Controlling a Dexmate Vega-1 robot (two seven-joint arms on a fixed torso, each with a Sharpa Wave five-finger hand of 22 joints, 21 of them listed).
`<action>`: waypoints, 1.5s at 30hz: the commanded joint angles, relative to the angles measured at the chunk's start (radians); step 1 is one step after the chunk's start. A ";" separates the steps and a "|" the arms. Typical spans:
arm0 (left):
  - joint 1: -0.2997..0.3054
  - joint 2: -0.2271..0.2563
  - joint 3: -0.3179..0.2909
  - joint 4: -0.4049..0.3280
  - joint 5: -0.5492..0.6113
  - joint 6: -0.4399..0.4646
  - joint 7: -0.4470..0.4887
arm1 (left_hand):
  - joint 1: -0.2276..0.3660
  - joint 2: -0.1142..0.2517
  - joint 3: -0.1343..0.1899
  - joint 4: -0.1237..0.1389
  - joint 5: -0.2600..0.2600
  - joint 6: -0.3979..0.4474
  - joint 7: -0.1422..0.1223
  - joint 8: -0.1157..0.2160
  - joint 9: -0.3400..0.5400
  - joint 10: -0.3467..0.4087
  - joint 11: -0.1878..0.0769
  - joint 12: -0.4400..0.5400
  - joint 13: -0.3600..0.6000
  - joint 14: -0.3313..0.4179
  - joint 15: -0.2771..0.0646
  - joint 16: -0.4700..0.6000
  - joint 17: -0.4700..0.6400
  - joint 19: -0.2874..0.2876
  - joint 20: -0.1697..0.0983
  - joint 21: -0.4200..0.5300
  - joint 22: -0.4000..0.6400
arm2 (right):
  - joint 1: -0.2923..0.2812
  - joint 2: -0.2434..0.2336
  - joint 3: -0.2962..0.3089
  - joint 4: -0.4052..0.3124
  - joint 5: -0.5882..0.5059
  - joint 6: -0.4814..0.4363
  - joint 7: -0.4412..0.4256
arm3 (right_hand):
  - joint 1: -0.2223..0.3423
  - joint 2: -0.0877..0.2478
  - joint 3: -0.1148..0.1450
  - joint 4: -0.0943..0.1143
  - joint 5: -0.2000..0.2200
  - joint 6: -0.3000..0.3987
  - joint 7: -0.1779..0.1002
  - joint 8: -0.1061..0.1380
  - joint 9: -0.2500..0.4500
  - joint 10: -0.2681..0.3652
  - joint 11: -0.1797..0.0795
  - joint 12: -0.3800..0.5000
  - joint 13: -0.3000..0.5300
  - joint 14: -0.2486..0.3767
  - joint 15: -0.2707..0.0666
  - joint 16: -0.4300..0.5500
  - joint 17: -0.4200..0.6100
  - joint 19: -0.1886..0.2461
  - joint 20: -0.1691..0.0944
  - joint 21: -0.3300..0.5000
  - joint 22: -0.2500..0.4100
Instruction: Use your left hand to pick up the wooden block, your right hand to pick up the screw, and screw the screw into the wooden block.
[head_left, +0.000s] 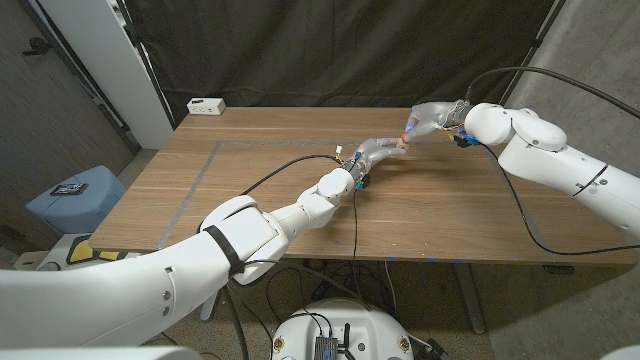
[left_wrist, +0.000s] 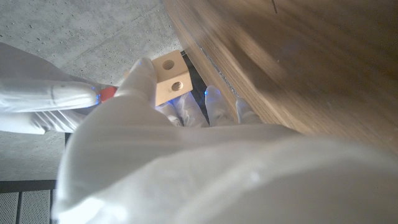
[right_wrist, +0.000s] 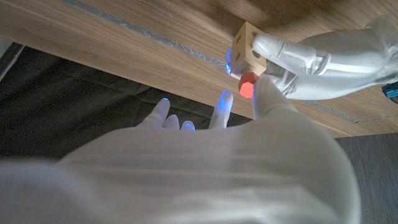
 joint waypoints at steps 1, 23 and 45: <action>0.001 0.000 -0.002 -0.002 0.003 -0.003 -0.001 | 0.003 0.009 0.003 0.004 0.006 0.011 -0.010 0.002 0.003 0.010 -0.002 0.003 0.019 0.001 -0.069 0.003 0.003 -0.001 0.003 0.006 0.003 | -0.016 -0.016 0.016 -0.021 0.007 0.006 -0.013 | -0.010 0.002 -0.002 0.005 -0.003 -0.015 -0.008 -0.008 -0.002 -0.013 0.001 -0.002 0.002 -0.005 0.001 -0.006 0.002 -0.003 -0.002 -0.001 0.002; 0.013 0.005 -0.004 -0.014 0.010 -0.021 0.005 | -0.004 0.017 -0.001 0.011 0.009 -0.010 -0.010 -0.006 0.003 0.002 -0.001 -0.001 0.020 0.000 -0.059 0.004 0.004 0.000 0.004 0.006 0.003 | -0.050 -0.032 0.016 -0.074 -0.028 -0.031 -0.027 | -0.014 -0.022 -0.003 -0.007 0.000 -0.101 -0.027 -0.056 -0.023 -0.058 -0.002 -0.018 0.003 -0.030 0.002 -0.018 -0.002 -0.013 0.005 -0.003 0.002; 0.020 0.008 -0.004 -0.024 0.018 -0.027 0.012 | -0.018 0.019 -0.007 0.017 0.012 -0.027 -0.004 -0.012 0.004 -0.011 -0.001 -0.005 0.020 0.001 -0.054 0.005 0.004 0.001 0.008 0.006 0.003 | -0.090 -0.018 -0.005 -0.109 -0.140 -0.093 -0.072 | 0.025 -0.042 0.009 -0.025 0.014 -0.065 -0.026 -0.047 -0.034 -0.046 -0.015 -0.009 0.005 -0.015 -0.011 -0.013 -0.006 -0.002 0.004 0.002 0.002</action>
